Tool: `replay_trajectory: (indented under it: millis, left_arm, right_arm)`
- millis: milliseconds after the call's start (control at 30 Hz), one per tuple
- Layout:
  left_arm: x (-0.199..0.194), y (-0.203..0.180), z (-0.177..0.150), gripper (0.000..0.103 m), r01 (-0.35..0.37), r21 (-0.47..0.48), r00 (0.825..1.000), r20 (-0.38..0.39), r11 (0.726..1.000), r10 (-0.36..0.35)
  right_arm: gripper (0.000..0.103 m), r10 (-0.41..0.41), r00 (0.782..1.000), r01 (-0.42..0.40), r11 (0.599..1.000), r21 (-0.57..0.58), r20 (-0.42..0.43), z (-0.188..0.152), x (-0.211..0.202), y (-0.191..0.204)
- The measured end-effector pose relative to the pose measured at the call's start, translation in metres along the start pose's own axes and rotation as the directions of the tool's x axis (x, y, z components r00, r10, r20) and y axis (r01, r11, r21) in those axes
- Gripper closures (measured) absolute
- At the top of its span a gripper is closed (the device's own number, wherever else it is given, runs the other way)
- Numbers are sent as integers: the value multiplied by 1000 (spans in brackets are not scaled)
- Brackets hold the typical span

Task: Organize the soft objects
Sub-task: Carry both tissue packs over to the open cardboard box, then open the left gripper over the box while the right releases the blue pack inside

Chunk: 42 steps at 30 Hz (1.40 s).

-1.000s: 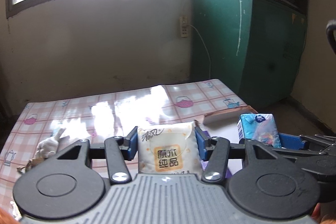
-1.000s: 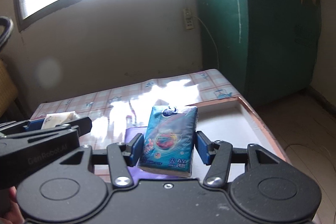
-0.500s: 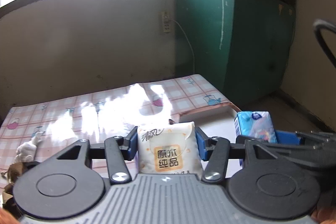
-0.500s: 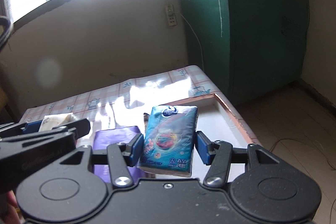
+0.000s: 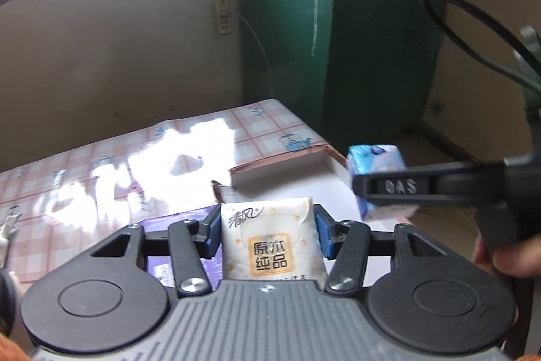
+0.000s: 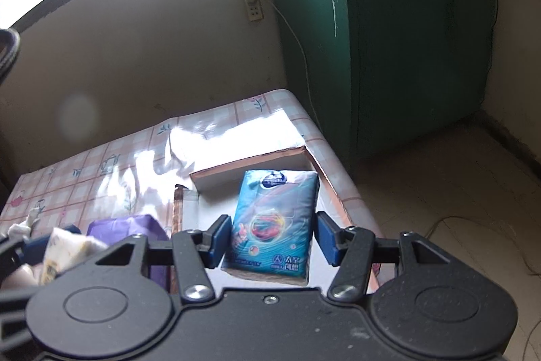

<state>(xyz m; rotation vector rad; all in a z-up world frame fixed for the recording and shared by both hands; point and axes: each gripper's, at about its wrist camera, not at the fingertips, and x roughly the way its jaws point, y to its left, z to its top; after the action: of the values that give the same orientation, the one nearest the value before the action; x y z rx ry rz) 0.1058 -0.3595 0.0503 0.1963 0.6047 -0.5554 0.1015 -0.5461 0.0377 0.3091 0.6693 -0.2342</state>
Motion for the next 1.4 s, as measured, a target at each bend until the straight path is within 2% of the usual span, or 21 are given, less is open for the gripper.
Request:
replay_trajectory:
  millis: [267, 300, 467, 600, 767, 900, 1100, 1400]
  left_arm:
    - [25, -19, -3, 46, 68, 18, 997, -20, 998, -68]
    - [30, -22, -3, 45, 82, 17, 996, -25, 997, -81]
    - [30, -26, -9, 27, 113, 24, 994, -13, 993, -113]
    - [20, -18, -6, 22, 107, -8, 994, 0, 994, -107]
    - [-11, -8, -4, 14, 61, -29, 998, 24, 998, -61]
    - [-37, 1, -7, 10, -17, -23, 999, 31, 1000, 18]
    - [-65, 23, -18, 9, -89, -59, 995, 30, 994, 91]
    - [-98, 60, -37, 9, -140, -117, 989, 35, 983, 145]
  right_arm:
    - [35, 28, 999, -29, 999, -23, -36, 17, 23, -14]
    - [31, 32, 999, -33, 999, -23, -31, 19, 25, -17]
    - [29, 40, 999, -40, 999, 28, 3, 24, 19, -26]
    - [29, 10, 1000, -10, 1000, 27, 29, 16, -1, -24]
    - [28, -49, 997, 50, 999, -13, 64, 3, -32, -9]
    - [27, -83, 992, 85, 996, -17, 94, -9, -57, 5]
    - [27, -81, 994, 82, 997, -12, 79, -27, -81, 25]
    - [27, -8, 998, 11, 998, -55, 55, -54, -100, 73]
